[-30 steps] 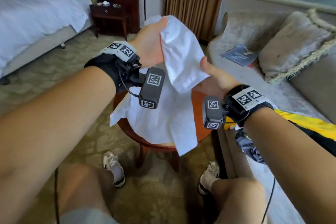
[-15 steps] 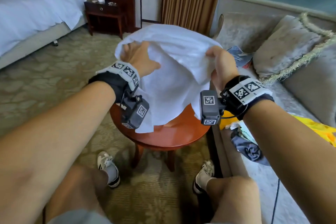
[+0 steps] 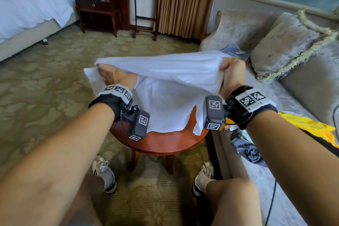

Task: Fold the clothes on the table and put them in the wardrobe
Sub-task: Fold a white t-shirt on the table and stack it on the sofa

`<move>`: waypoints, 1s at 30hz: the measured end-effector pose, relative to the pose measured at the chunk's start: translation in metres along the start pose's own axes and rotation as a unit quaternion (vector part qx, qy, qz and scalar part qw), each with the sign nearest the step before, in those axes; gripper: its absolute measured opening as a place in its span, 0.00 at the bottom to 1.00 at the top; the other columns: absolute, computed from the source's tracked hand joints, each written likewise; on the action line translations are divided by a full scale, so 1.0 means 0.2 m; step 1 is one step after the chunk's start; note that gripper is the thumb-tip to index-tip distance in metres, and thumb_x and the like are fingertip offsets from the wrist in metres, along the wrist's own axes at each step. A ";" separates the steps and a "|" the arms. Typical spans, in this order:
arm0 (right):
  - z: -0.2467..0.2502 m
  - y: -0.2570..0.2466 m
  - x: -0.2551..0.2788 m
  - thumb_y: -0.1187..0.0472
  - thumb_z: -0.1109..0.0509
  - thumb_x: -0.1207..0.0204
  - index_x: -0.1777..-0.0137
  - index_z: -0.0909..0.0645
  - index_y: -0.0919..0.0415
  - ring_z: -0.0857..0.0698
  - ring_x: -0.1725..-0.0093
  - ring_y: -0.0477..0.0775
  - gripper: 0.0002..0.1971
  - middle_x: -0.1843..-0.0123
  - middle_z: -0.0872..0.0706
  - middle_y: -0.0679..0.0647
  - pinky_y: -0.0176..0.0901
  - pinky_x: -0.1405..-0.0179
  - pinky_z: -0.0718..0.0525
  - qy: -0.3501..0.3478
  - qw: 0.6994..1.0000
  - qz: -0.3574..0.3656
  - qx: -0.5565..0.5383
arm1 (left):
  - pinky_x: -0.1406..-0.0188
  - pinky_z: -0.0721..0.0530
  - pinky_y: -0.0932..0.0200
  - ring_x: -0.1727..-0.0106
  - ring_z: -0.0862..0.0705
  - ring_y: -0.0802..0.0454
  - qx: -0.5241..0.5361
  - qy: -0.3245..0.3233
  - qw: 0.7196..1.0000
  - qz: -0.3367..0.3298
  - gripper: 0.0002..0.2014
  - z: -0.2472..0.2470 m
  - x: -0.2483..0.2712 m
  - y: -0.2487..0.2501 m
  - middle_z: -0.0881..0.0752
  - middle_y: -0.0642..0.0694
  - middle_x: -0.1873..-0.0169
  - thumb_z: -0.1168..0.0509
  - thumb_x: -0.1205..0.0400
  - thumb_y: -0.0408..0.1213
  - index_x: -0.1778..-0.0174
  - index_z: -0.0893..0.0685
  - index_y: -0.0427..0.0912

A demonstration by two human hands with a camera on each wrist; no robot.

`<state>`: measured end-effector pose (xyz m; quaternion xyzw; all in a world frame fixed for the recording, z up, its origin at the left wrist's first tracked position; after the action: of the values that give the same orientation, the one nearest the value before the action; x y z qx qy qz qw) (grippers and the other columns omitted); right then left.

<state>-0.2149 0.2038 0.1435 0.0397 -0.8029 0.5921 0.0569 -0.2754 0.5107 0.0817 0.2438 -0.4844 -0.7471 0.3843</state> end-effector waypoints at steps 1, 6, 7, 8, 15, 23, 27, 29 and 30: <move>0.04 0.02 -0.03 0.63 0.39 0.49 0.77 0.33 0.54 0.30 0.74 0.57 0.05 0.75 0.27 0.53 0.39 0.71 0.32 0.028 0.999 0.002 0.026 | 0.32 0.32 0.57 0.22 0.33 0.37 0.028 -0.008 1.000 0.006 0.52 -0.01 0.02 0.01 0.40 0.38 0.19 0.31 0.24 0.48 0.17 0.61 0.35; 0.14 0.13 -0.15 0.63 0.34 0.41 0.73 0.18 0.61 0.24 0.62 0.59 0.04 0.59 0.19 0.58 0.45 0.62 0.29 0.081 0.961 -0.005 0.263 | 0.39 0.29 0.60 0.28 0.26 0.40 0.100 -0.061 0.991 -0.072 0.41 -0.05 0.04 0.15 0.28 0.39 0.27 0.38 0.18 0.33 0.17 0.59 0.42; 0.12 0.17 -0.16 0.64 0.33 0.39 0.60 0.16 0.65 0.22 0.55 0.60 0.09 0.50 0.20 0.59 0.46 0.58 0.27 0.075 0.957 -0.009 0.281 | 0.34 0.30 0.59 0.27 0.27 0.41 0.098 -0.092 0.987 -0.089 0.42 -0.08 0.05 0.18 0.30 0.40 0.24 0.38 0.18 0.35 0.17 0.62 0.44; 0.10 0.19 -0.18 0.63 0.32 0.41 0.47 0.18 0.67 0.21 0.47 0.60 0.20 0.42 0.21 0.58 0.48 0.52 0.24 0.061 0.958 -0.001 0.280 | 0.28 0.28 0.53 0.27 0.27 0.41 0.098 -0.131 0.980 -0.115 0.45 -0.11 0.08 0.23 0.29 0.40 0.24 0.38 0.20 0.38 0.17 0.66 0.46; -0.42 0.17 -0.10 0.46 0.12 0.46 0.14 0.52 0.40 0.29 0.21 0.52 0.65 0.17 0.32 0.50 0.55 0.25 0.25 -0.244 0.934 0.080 0.248 | 0.55 0.18 0.46 0.56 0.19 0.48 0.103 -0.263 0.916 -0.285 0.27 -0.25 0.29 0.46 0.19 0.43 0.54 0.51 0.12 0.42 0.16 0.48 0.59; -0.32 0.12 -0.04 0.70 0.29 0.32 0.47 0.17 0.69 0.10 0.55 0.62 0.13 0.54 0.10 0.63 0.54 0.49 0.12 -0.245 0.966 -0.015 0.078 | 0.54 0.16 0.64 0.34 0.20 0.47 0.129 -0.239 0.946 -0.175 0.32 -0.11 0.16 0.25 0.25 0.46 0.28 0.38 0.22 0.18 0.24 0.30 0.51; -0.32 0.04 0.03 0.69 0.43 0.22 0.41 0.20 0.71 0.11 0.48 0.66 0.15 0.46 0.12 0.66 0.59 0.49 0.10 -0.253 0.964 -0.057 -0.055 | 0.28 0.24 0.44 0.18 0.39 0.48 0.036 -0.431 0.897 -0.087 0.59 -0.26 0.25 0.02 0.41 0.52 0.17 0.32 0.37 0.16 0.17 0.49 0.65; -0.31 0.02 0.05 0.70 0.45 0.19 0.41 0.18 0.70 0.10 0.50 0.67 0.16 0.50 0.09 0.65 0.60 0.52 0.09 -0.258 0.963 -0.053 -0.057 | 0.25 0.27 0.43 0.19 0.37 0.51 -0.011 -0.523 0.847 -0.097 0.59 -0.33 0.38 -0.01 0.36 0.53 0.19 0.29 0.41 0.19 0.17 0.45 0.63; -0.31 0.01 0.04 0.70 0.44 0.19 0.40 0.18 0.70 0.10 0.49 0.67 0.15 0.50 0.09 0.65 0.61 0.50 0.10 -0.255 0.964 -0.052 -0.056 | 0.27 0.25 0.44 0.22 0.31 0.50 -0.033 -0.538 0.835 -0.108 0.54 -0.36 0.43 -0.01 0.30 0.51 0.22 0.28 0.39 0.20 0.17 0.40 0.56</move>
<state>-0.2212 0.2647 0.1607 0.2274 -0.8196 0.5127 -0.1167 -0.2725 0.4029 0.0501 -0.1590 -0.5607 -0.8125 -0.0122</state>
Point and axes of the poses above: each hand's wrist, its own x-axis away from the middle knuckle, its own z-axis out of the back of the hand, y = z × x, the point moved 7 cm from there along -x, towards the middle knuckle
